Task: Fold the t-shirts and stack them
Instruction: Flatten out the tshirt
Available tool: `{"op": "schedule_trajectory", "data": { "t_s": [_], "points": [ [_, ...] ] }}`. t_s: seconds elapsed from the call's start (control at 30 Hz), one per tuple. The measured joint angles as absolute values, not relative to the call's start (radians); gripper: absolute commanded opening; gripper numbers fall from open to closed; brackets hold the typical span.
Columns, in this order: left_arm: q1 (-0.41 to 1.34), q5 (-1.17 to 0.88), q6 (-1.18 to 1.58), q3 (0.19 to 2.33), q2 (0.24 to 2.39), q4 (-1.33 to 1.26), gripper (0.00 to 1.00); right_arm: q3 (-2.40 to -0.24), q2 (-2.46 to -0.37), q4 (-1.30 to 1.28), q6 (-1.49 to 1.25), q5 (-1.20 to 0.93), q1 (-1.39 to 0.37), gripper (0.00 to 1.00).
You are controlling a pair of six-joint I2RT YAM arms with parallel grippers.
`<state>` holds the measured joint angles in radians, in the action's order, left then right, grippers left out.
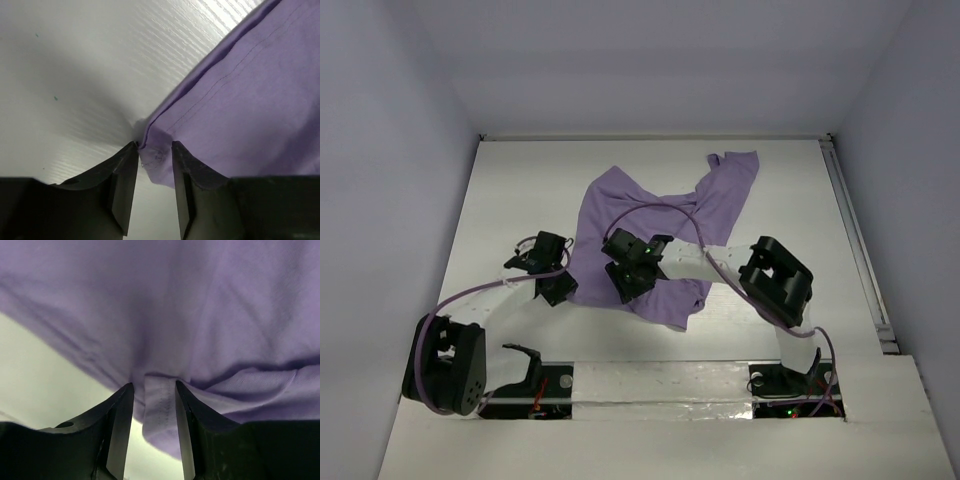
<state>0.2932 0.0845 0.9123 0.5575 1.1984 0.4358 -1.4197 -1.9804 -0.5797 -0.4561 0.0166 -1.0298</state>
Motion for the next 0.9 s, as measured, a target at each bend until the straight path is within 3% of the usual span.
{"op": "schedule_trajectory", "data": {
  "t_s": [0.03, 0.13, 0.23, 0.53, 0.57, 0.6, 0.7, 0.9],
  "points": [
    [0.293, 0.086, 0.912, 0.556, 1.199, 0.426, 0.2, -1.428, -1.991, -0.583, -0.456, 0.027, -1.03, 0.44],
    [0.293, 0.092, 0.911, 0.55, 1.203, 0.413, 0.08, -1.438, -2.003, -0.59, -0.457, 0.051, -1.03, 0.37],
    [0.293, 0.096, 0.91, 0.55, 1.201, 0.411, 0.0, -1.438, -2.003, -0.597, -0.461, 0.074, -1.03, 0.27],
    [0.293, 0.131, 0.876, 0.575, 1.146, 0.447, 0.0, -1.438, -1.992, -0.606, -0.472, 0.116, -1.029, 0.0],
    [0.293, 0.133, 0.872, 0.584, 1.14, 0.447, 0.0, -1.438, -1.985, -0.609, -0.475, 0.121, -1.03, 0.0],
    [0.293, 0.136, 0.867, 0.593, 1.136, 0.447, 0.0, -1.438, -1.977, -0.611, -0.476, 0.125, -1.029, 0.12],
    [0.293, 0.136, 0.854, 0.607, 1.131, 0.439, 0.0, -1.437, -1.954, -0.612, -0.479, 0.12, -1.03, 0.31],
    [0.293, 0.128, 0.847, 0.603, 1.131, 0.436, 0.0, -1.438, -1.948, -0.599, -0.479, 0.067, -1.049, 0.36]
  ]
}}
